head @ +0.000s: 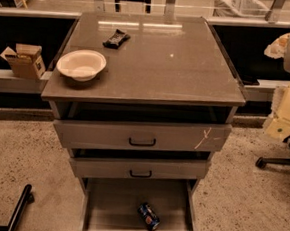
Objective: Pick pepsi can from bottom drawer and place on counter
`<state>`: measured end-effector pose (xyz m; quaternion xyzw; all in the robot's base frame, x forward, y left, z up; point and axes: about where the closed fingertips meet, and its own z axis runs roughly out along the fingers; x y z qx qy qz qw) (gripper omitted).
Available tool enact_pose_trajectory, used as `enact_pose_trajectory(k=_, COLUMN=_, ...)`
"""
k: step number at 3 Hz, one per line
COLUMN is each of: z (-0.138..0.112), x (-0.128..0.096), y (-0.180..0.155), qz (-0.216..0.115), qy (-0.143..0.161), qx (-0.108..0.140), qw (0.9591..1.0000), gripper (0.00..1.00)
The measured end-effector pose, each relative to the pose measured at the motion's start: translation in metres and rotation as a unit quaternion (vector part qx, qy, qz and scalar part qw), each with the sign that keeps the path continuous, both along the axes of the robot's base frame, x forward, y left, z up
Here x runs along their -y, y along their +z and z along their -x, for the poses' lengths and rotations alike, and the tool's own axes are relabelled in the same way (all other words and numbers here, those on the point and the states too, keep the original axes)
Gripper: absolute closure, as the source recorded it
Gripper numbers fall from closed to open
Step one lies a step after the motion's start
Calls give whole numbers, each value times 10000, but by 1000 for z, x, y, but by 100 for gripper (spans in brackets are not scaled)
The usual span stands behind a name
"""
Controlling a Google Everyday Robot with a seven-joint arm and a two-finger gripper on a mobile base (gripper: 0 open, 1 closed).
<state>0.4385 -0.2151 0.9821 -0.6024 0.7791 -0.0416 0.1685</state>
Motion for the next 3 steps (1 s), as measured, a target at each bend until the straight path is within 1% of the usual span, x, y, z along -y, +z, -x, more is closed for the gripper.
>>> enact_pose_trajectory(k=1, z=0, x=0, y=0, qz=-1, qy=1, qx=0, qw=10000, gripper=0)
enact_pose_trajectory(k=2, z=3, x=-25, y=-30, qz=-367, qy=279, qx=-99, qw=9989, gripper=0)
enact_pose_trajectory(k=3, z=19, x=-74, y=-73, qz=-925, qy=619, qx=-164, qw=9936, gripper=0)
